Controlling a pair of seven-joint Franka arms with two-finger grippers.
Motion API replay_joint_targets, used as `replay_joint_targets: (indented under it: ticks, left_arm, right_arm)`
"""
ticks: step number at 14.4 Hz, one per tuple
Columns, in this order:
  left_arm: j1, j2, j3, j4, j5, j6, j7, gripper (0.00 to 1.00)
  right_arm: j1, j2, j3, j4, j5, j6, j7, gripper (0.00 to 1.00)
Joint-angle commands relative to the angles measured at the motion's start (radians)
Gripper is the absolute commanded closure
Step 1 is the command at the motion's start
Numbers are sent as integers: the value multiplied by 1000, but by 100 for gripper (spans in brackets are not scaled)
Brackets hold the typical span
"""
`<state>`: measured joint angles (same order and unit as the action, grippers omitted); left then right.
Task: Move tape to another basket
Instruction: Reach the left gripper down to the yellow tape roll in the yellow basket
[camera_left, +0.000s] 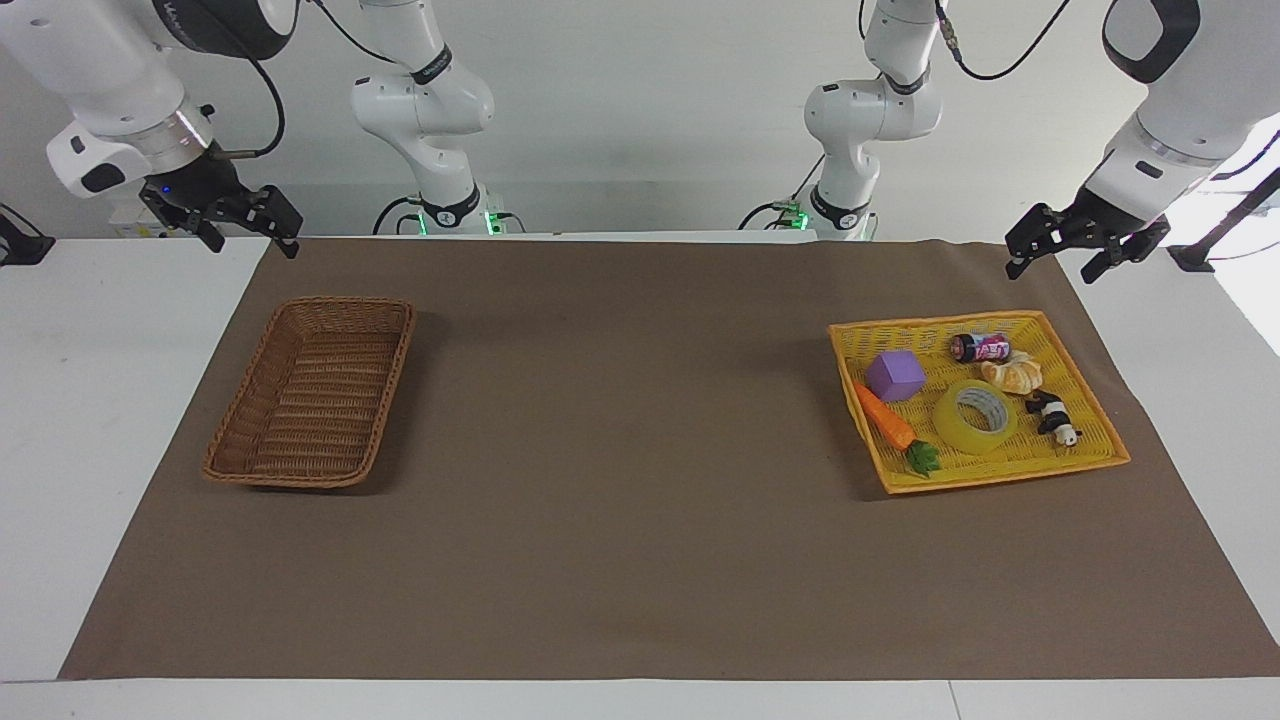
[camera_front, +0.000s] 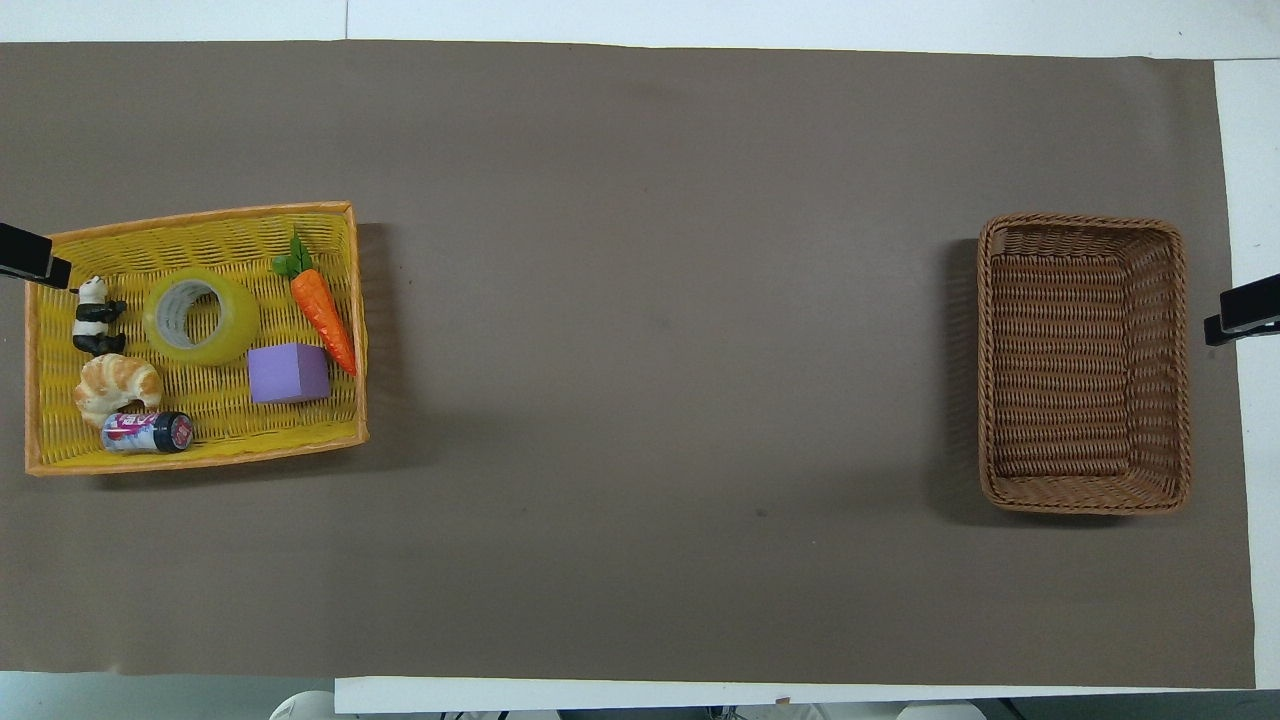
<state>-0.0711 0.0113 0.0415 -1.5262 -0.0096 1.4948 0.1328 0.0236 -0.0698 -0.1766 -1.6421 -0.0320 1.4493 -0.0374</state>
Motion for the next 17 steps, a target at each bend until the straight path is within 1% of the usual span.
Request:
replay_joint_targets:
  ticks: [1,4,5,6,7,8,9,10,11,13,15,17]
  left_arm:
    - [4,-8,12,-22,7,27,-5,0]
    - [-10,-14,11,-35,7,28,-44,0]
    - [-18,-30,11,-87,7,76,-77,0]
    - [-10,-54,9,-144,7,201,-90,0]
    - [-6,-82,11,-228,7,297,-88,0]
    - [-3,-88,11,-276,7,326,-88,0]
    - [19,-77,11,-291,7,326,-87,0]
    - [54,-53,9,-313,7,341,-85,0]
    - [68,-28,9,-331,7,369,-85,0]
    - [73,25,12,-411,7,494,-88,0]
    - [120,56,9,-498,7,670,-84,1]
    - [119,93,9,-523,7,722,-84,2]
  right_arm:
    - [-1,-7,0,-8,-6,-3,-13,1]
    - [-1,-7,0,-8,-6,-3,-13,1]
    - [-2,-7,0,-8,-6,-3,-13,1]
    - [-1,-7,0,-8,-6,-3,-13,1]
    - [-1,-7,0,-8,-6,-3,-13,1]
    - [-1,-7,0,-8,-6,-3,-13,1]
    - [-1,-7,0,-8,-6,-3,-13,1]
    - [-1,-7,0,-8,-6,-3,-13,1]
    - [-1,-7,0,-8,-6,-3,-13,1]
    - [-1,-7,0,-8,-6,-3,-13,1]
    - [-1,-7,0,-8,-6,-3,-13,1]
    - [-1,-7,0,-8,-6,-3,-13,1]
